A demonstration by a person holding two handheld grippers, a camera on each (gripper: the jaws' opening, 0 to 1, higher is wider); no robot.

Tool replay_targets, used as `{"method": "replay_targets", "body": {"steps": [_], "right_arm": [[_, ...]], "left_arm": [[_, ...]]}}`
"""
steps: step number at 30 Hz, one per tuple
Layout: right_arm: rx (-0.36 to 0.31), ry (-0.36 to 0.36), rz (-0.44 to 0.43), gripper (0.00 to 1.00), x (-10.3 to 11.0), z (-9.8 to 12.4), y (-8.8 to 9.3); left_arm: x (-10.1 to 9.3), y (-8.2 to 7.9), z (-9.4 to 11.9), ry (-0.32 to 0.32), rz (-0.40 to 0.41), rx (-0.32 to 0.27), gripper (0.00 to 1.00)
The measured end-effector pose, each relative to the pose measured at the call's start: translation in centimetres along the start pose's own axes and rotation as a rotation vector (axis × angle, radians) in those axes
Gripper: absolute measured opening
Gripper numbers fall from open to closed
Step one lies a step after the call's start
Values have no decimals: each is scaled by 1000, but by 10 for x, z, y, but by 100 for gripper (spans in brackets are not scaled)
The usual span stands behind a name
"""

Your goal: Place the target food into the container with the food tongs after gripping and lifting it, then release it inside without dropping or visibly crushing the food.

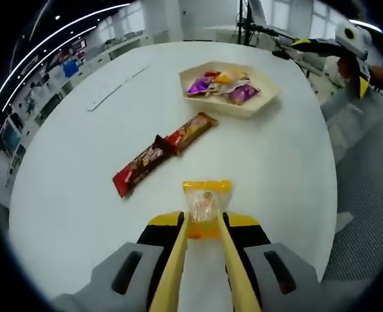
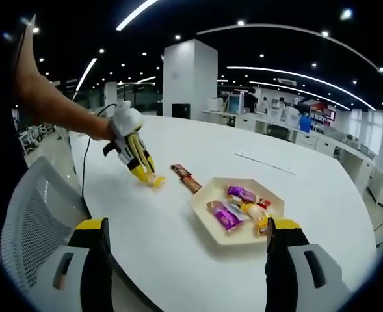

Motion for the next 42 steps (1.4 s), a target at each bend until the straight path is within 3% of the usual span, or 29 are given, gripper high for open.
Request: {"method": "replay_targets", "body": {"steps": [10,17,21,25,36,42], "right_arm": [[8,-5,4,98,1,0,0],[12,-6,11,98,1,-1,1],[13,-8,14,98,2,-1,0],[13,-9,13,98,1,-1,1],[12,-4,19,98,2,-1,1],[12,1,18,97,1,0,1]], "left_arm": [[2,2,6,11,31,-18,18],[13,-1,18,32,56,-62,18],[20,-11,30,21,86,-108,18],[27,-31,45,38,117,-181,18],[41,-72,81,85,37,-241,19],[51,-94,112,112,8,-256,19]]}}
Point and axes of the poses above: the point that each gripper's makers call its tool centre point, and the gripper's own axes: z roughly backward along the fingers, x roughly to its left, y roughly out of its underside, the point moved 9 cm from there along z, roughly backward along the fingers, and after that the axes turned 2 degrees about x, right-handed, at the moved point
